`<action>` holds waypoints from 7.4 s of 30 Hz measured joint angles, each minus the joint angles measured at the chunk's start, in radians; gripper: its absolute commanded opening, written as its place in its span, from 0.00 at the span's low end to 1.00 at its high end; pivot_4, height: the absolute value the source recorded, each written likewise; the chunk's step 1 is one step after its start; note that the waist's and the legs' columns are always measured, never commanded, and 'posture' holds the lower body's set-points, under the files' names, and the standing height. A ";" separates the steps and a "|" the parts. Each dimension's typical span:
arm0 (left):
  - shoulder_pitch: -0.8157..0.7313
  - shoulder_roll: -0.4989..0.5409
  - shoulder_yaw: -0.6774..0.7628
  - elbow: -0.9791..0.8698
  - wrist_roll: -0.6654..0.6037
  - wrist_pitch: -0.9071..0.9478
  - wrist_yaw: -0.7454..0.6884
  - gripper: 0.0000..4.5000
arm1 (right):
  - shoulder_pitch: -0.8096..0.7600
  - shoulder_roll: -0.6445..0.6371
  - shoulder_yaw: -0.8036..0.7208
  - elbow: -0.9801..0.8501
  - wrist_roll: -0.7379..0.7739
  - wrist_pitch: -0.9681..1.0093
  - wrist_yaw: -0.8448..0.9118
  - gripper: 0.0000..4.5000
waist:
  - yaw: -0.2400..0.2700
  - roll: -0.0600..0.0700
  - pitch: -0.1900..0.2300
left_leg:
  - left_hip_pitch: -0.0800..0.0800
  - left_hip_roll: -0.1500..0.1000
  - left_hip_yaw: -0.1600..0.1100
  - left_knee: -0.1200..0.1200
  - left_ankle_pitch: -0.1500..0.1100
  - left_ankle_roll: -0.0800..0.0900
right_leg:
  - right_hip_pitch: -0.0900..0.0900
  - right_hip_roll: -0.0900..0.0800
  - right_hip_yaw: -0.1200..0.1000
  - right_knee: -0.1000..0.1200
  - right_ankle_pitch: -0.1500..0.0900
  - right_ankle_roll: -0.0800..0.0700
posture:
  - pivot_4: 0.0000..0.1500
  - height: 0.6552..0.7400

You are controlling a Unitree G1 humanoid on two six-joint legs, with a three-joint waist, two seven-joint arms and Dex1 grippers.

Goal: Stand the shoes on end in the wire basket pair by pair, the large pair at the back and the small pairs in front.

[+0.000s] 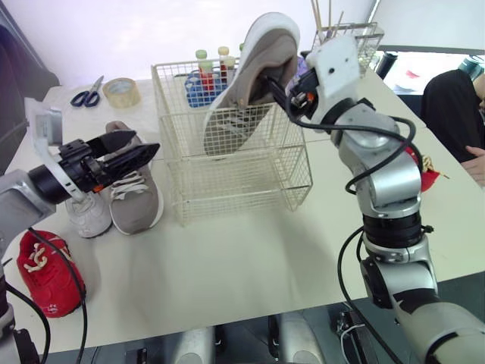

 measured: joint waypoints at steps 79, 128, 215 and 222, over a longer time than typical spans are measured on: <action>-0.040 -0.053 -0.074 0.059 0.100 -0.028 -0.013 1.00 | 0.088 -0.114 -0.088 -0.055 -0.128 -0.450 0.098 0.57 | 0.004 -0.001 0.000 | 0.000 0.000 0.000 0.000 0.000 0.000 | 0.001 0.000 0.000 0.000 0.000 0.000 | 1.00 1.00; 0.033 0.025 0.038 -0.105 -0.033 0.053 0.053 1.00 | -0.012 0.060 -0.113 0.176 0.248 -0.071 -0.077 0.01 | 0.001 -0.001 0.000 | 0.001 0.001 0.001 0.000 -0.001 0.001 | 0.001 0.000 0.001 -0.001 0.000 0.000 | 1.00 1.00; -0.018 -0.022 -0.054 0.006 0.132 -0.008 0.016 1.00 | 0.178 -0.170 -0.185 -0.127 -0.073 -0.368 0.144 0.50 | 0.003 -0.004 -0.002 | 0.001 0.000 0.001 0.000 0.000 0.001 | 0.002 0.000 0.000 -0.002 0.000 0.000 | 1.00 1.00; -0.026 0.095 0.012 0.195 0.139 0.022 -0.053 1.00 | 0.036 -0.369 -0.404 -0.054 0.548 0.001 0.486 0.70 | -0.003 -0.004 -0.001 | 0.001 0.003 0.001 0.000 -0.001 0.001 | 0.001 0.001 0.000 -0.002 0.000 0.000 | 1.00 1.00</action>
